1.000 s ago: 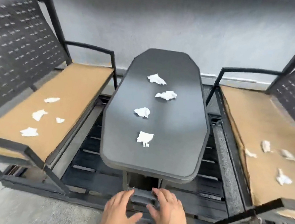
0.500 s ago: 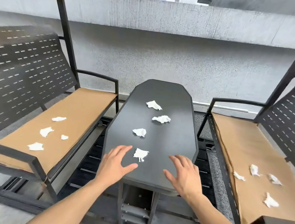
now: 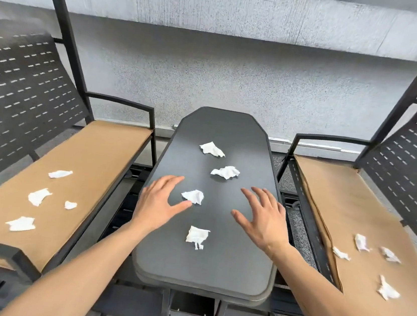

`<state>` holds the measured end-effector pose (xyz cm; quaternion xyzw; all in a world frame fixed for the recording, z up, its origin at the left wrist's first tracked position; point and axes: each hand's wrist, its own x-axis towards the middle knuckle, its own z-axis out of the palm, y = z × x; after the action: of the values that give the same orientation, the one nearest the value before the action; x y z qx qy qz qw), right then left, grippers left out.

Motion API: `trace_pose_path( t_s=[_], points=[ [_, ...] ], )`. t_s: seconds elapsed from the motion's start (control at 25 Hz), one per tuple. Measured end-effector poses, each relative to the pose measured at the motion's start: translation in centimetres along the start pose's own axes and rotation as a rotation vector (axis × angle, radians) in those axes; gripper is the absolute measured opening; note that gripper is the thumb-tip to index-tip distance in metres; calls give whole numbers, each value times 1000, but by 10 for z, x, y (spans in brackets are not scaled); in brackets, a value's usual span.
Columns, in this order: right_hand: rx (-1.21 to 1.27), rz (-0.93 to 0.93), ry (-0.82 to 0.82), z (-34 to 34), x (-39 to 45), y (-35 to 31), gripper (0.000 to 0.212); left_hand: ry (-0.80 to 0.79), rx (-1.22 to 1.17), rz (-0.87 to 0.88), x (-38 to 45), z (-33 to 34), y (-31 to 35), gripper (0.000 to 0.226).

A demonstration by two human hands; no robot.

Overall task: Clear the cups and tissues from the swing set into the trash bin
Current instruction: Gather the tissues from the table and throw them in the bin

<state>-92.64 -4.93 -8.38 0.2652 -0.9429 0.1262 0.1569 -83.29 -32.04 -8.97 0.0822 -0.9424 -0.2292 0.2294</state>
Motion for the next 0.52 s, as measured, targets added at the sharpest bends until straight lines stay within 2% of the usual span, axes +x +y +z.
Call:
trace_pose_path(
  t_s=[0.24,0.36,0.52],
  points=[
    [-19,66,63,17,115,-16,63,9,-50,72,125,3,-47,68],
    [-18,115,74,26,156,-21,61,7,-47,140,174,8,-67,70],
    [4,148,55,42,192,-14,60,16,-65,142,221,24,-80,62]
  ],
)
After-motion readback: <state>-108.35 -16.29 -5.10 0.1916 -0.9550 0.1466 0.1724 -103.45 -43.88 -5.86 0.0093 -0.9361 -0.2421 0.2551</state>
